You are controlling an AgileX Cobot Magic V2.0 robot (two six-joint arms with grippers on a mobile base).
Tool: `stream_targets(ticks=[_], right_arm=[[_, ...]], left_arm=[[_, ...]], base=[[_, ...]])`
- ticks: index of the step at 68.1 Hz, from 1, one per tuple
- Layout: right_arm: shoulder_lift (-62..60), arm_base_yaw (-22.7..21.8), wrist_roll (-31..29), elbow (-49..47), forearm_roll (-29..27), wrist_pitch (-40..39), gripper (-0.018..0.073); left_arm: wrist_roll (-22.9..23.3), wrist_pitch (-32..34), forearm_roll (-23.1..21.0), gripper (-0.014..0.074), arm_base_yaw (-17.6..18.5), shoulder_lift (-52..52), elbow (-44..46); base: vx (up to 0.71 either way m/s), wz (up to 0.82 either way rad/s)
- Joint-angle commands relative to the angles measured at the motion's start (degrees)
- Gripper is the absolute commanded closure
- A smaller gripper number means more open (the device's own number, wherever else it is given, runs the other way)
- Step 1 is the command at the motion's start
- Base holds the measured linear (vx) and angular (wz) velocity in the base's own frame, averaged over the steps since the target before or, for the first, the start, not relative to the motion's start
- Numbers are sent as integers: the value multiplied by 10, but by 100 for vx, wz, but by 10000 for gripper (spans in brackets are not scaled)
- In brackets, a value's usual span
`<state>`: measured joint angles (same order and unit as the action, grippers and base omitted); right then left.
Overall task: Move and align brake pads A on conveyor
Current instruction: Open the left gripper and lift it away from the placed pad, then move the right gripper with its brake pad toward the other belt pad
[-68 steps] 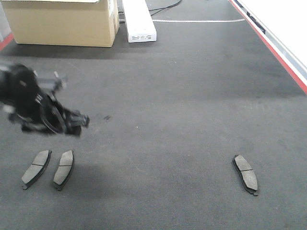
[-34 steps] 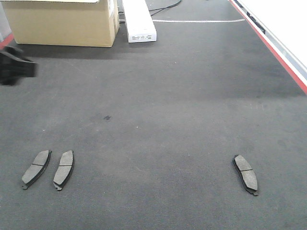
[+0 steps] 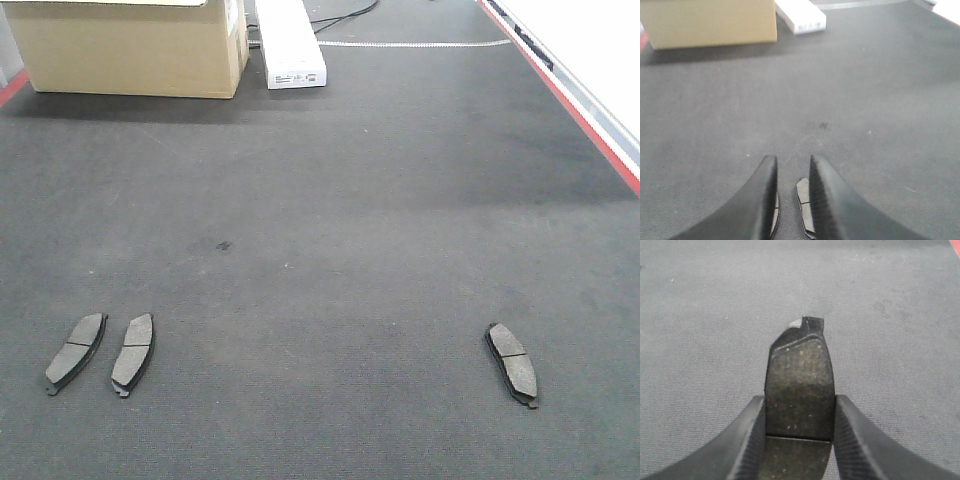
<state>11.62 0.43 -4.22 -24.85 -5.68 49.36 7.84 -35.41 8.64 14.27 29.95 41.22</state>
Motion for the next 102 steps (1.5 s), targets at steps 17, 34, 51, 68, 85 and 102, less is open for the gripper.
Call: stream_targets(ticks=[17, 34, 51, 68, 85, 102], right_arm=[[6, -4, -5, -16, 0, -48, 571], [6, -4, -5, -16, 0, -48, 571], [6, -3, -5, -16, 0, -48, 571], [6, -3, -5, -16, 0, -48, 571], [6, -3, -5, -16, 0, -48, 571], [6, -3, -5, -16, 0, -48, 571]], left_arm=[[0, 38, 4, 605, 0, -137, -42], [0, 25, 2, 604, 0, -144, -47], [0, 22, 3, 602, 0, -144, -47], [0, 22, 3, 602, 0, -144, -47], [0, 22, 3, 602, 0, -144, -47], [0, 22, 3, 602, 0, -144, -47]], base=[[0, 0], [0, 0], [0, 0], [0, 0], [0, 0], [0, 0]])
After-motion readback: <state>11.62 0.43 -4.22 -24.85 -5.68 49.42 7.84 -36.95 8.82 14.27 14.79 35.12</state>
